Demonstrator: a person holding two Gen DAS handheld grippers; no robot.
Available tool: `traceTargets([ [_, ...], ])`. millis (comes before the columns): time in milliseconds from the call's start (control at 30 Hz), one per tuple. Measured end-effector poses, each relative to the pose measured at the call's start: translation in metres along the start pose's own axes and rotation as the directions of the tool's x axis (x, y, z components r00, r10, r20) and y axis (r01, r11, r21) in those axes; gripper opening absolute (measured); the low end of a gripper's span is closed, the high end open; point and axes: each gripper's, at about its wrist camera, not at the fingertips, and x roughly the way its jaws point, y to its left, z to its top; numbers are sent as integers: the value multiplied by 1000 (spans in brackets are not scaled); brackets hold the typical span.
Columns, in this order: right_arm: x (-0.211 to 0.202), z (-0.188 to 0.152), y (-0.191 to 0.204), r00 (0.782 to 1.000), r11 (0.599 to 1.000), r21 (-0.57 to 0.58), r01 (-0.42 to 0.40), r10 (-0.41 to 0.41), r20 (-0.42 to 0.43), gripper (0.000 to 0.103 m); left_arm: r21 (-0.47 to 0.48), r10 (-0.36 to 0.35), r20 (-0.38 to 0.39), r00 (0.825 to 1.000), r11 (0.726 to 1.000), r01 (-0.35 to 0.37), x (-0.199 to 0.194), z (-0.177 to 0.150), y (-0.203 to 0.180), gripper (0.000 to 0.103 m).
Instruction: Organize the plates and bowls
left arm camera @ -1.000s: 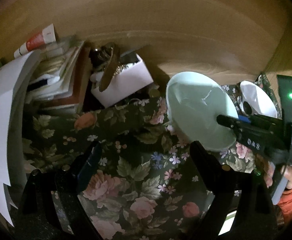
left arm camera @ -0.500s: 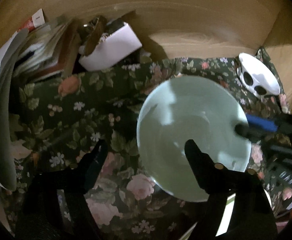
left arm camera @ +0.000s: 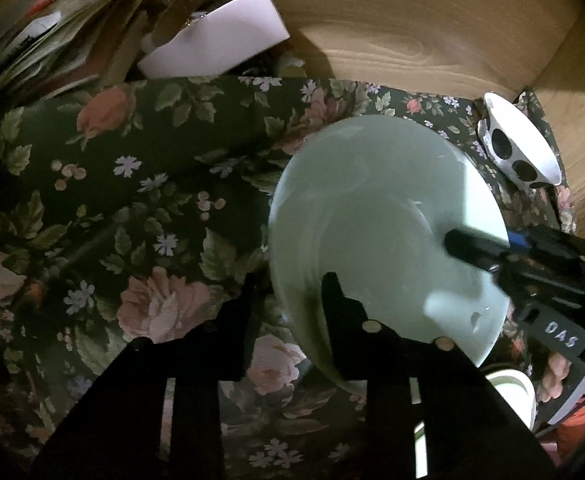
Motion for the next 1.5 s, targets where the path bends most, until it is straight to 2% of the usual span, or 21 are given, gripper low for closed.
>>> traceTargets([
  [100, 0, 2, 3, 1000, 1000, 0, 13, -13, 16, 19, 24, 9, 9, 1000, 1000, -10, -1, -1, -6, 15],
  [200, -5, 0, 6, 1000, 1000, -1, 19, -19, 21, 19, 38, 34, 19, 999, 999, -35, 2, 0, -13, 15],
  [333, -13, -1, 8, 999, 1000, 7, 14, -15, 36, 19, 38, 27, 35, 999, 999, -29, -2, 0, -16, 15],
  [700, -64, -5, 32, 990, 999, -28, 34, -29, 135, 19, 63, 22, 168, 986, 997, -33, -62, -14, -20, 15],
  [900, -91, -13, 52, 983, 998, -51, 47, -37, 182, 19, 64, 18, 232, 972, 997, -34, -99, -30, -19, 15],
  [1167, -112, -26, 78, 974, 995, -80, 51, -32, 226, 19, 48, 20, 285, 958, 998, -35, -136, -57, -13, 15],
  [1500, -120, -41, 108, 971, 992, -118, 38, -9, 240, 19, 13, 36, 325, 945, 999, -43, -166, -89, 0, 15],
])
